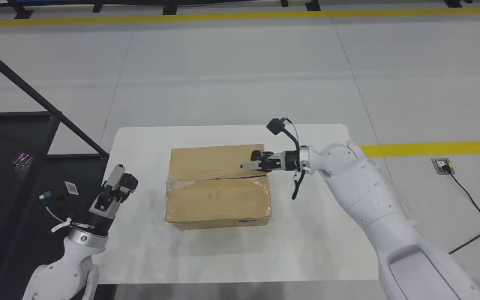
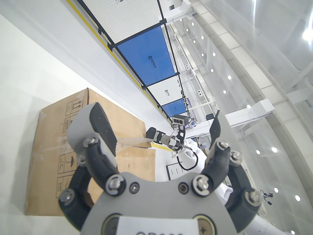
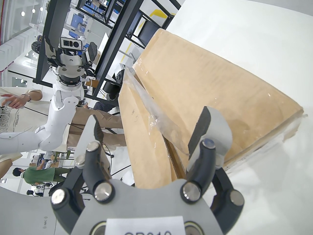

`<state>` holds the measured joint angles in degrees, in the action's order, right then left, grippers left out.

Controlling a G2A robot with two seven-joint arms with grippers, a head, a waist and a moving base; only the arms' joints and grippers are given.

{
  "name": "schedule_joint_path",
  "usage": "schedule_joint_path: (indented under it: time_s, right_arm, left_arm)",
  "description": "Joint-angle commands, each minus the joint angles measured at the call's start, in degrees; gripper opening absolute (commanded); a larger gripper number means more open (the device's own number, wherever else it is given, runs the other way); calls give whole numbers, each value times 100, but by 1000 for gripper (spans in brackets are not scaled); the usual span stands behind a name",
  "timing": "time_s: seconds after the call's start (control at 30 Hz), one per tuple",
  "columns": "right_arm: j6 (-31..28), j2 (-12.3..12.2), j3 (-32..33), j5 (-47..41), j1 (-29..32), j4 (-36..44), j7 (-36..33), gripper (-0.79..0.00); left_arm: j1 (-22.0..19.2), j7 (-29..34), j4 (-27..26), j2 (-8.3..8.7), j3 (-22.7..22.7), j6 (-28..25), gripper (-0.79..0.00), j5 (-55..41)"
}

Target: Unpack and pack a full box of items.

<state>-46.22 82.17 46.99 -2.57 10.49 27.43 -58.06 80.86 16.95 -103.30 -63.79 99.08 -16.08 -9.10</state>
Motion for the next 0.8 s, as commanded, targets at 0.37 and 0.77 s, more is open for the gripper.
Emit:
schedule_joint_path:
  time_s: [0.37,0.77]
  right_arm:
    - [470,-20,-178,912,-54,365,559,-135]
    - [865,-70,-166,1226,43,734,635,-785]
  left_arm:
    - [0,0,0,0,0,0,0,0]
    - [0,0,0,0,0,0,0,0]
